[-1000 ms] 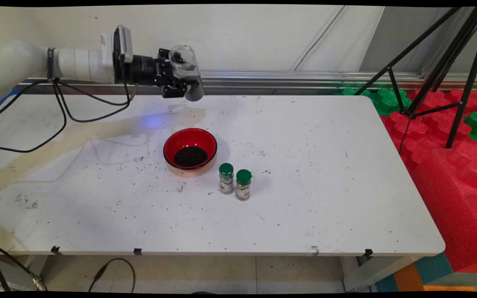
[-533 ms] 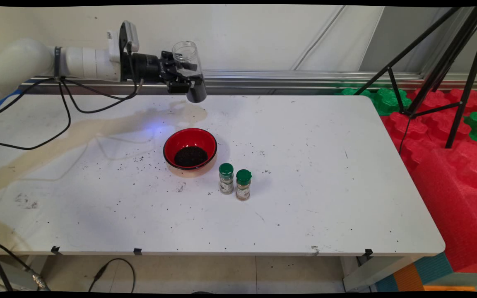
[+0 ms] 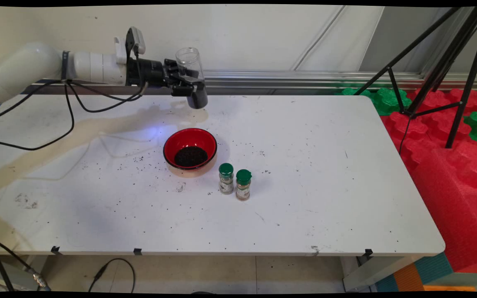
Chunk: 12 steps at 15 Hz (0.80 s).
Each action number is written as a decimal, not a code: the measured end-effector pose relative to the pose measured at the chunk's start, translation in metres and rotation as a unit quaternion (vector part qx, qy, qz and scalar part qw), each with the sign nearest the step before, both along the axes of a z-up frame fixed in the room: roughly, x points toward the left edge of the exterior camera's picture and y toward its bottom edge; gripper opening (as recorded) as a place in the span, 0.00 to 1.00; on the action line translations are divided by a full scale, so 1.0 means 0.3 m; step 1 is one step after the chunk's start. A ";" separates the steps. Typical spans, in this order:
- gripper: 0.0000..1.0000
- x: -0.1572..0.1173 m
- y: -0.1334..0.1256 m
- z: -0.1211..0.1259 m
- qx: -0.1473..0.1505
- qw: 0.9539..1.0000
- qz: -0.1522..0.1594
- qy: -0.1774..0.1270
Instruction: Place the picked object on the table
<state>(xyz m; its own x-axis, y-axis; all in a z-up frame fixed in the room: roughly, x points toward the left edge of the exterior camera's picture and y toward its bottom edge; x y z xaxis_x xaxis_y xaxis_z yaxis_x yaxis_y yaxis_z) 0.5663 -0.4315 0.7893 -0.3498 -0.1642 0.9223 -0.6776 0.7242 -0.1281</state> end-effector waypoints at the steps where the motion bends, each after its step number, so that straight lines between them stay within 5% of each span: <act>1: 0.00 0.001 -0.003 -0.007 0.003 1.000 0.001 0.001; 12: 0.00 0.008 -0.027 -0.112 0.045 0.999 0.005 0.008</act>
<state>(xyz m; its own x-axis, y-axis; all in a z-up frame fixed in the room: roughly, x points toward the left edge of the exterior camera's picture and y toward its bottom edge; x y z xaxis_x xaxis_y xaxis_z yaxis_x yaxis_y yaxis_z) 0.5686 -0.4397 0.7556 -0.3329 -0.2494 0.9094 -0.6865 0.7253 -0.0524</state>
